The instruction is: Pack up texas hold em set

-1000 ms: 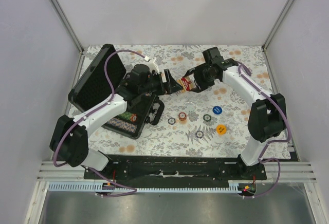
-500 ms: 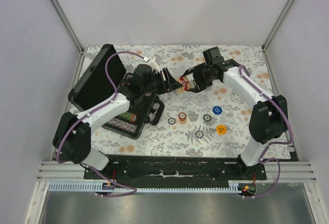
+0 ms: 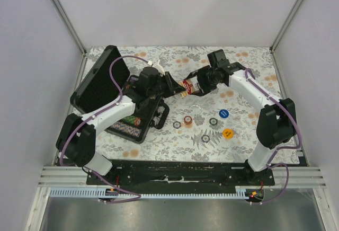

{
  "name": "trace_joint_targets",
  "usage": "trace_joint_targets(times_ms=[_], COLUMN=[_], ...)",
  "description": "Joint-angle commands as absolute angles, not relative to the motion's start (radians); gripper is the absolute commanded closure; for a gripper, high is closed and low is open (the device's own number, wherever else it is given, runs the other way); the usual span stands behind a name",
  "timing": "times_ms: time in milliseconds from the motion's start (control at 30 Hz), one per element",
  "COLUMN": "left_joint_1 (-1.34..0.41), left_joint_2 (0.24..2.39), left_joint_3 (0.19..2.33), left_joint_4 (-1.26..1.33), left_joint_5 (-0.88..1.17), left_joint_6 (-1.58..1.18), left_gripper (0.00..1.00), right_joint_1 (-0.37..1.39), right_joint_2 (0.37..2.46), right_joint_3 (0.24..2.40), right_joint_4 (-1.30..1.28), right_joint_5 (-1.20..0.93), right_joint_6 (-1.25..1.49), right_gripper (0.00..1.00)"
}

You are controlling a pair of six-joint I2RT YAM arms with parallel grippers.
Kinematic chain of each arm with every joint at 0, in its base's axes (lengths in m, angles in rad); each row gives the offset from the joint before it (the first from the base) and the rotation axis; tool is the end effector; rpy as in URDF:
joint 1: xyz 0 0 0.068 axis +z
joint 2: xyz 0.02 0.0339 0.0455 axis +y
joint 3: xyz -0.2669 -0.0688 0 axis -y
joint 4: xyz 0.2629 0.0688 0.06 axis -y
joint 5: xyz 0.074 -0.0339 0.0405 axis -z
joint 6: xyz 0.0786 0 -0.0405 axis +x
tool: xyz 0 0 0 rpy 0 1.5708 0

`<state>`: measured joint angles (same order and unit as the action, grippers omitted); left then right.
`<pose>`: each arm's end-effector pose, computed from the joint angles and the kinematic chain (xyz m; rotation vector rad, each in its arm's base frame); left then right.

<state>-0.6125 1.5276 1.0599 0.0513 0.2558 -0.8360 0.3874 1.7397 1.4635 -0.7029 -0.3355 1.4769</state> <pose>0.3219 -0.2505 0.2545 -0.0614 2.1758 -1.1448 0.3762 0.1814 0.2396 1.3673 2.5439 0.9970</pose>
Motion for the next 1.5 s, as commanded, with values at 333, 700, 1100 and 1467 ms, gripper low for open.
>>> trace_joint_targets(times_ms=[333, 700, 1100, 1467], left_joint_1=[-0.621, -0.574, -0.393, -0.367], left_joint_2=[1.419, 1.186, 1.049, 1.149], left_joint_3=[1.069, 0.941, 0.761, 0.749], left_joint_4=[-0.024, -0.287, -0.267, -0.222], left_joint_5=[0.135, -0.172, -0.126, -0.037], left_joint_6=[-0.812, -0.874, -1.172, -1.299], left_gripper=[0.98, 0.98, 0.98, 0.98], right_joint_1=[0.402, 0.264, 0.245, 0.233], right_joint_2=[1.625, 1.491, 1.471, 1.497], right_joint_3=[1.410, 1.293, 1.273, 1.258], right_joint_4=[-0.670, -0.672, -0.672, -0.666], right_joint_5=[-0.224, -0.103, -0.083, -0.175], right_joint_6=[1.255, 1.147, 1.063, 1.085], right_gripper=[0.02, 0.02, 0.02, 0.02])
